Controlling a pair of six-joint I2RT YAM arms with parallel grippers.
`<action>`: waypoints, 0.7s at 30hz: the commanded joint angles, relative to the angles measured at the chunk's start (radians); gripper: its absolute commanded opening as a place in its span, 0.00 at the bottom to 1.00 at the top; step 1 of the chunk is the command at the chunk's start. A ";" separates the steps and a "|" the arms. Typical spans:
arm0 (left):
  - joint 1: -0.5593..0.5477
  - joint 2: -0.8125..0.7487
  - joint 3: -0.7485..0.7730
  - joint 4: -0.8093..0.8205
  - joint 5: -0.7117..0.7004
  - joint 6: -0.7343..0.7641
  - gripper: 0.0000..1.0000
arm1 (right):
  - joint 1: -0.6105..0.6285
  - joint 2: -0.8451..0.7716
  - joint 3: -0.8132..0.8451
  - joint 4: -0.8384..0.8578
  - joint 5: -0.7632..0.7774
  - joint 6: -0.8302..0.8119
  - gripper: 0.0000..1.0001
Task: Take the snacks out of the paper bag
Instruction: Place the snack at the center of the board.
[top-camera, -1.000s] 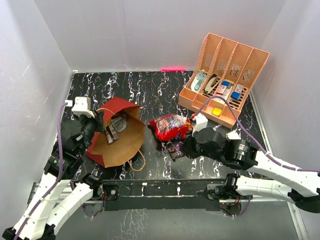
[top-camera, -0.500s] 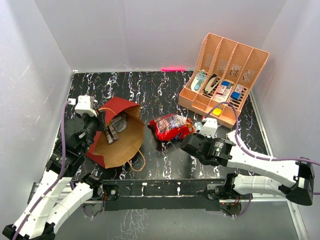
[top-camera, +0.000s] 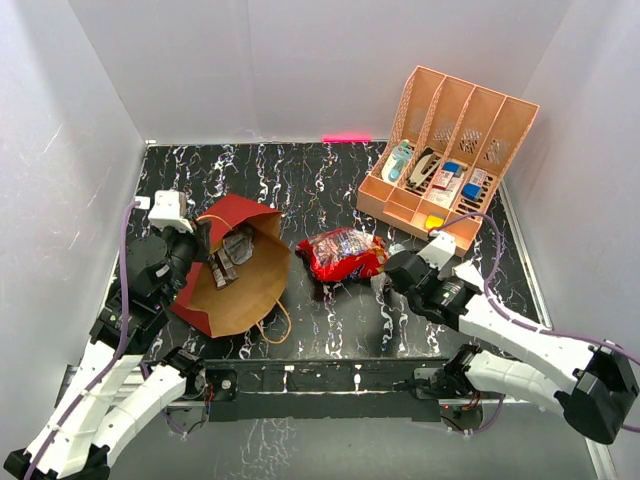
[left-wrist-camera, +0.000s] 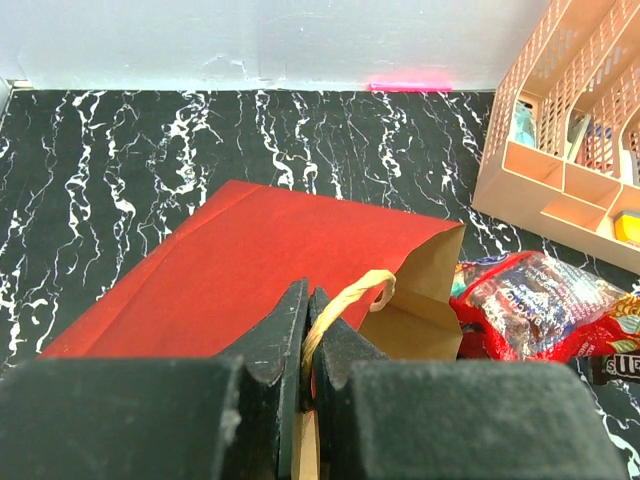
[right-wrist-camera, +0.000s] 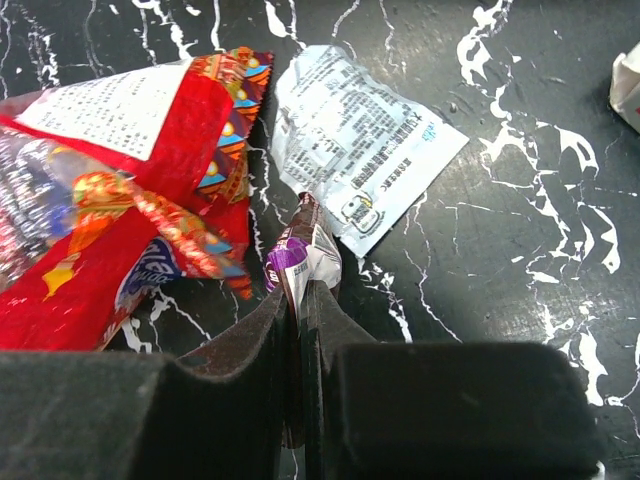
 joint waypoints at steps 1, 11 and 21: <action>-0.004 -0.003 0.039 0.010 0.003 -0.008 0.01 | -0.076 -0.076 -0.072 0.163 -0.106 -0.016 0.12; -0.004 0.000 0.041 0.020 0.004 -0.003 0.01 | -0.167 -0.222 -0.173 -0.002 -0.093 0.170 0.39; -0.003 -0.014 0.025 0.017 -0.003 -0.004 0.01 | -0.168 -0.460 -0.023 -0.121 0.097 0.026 0.63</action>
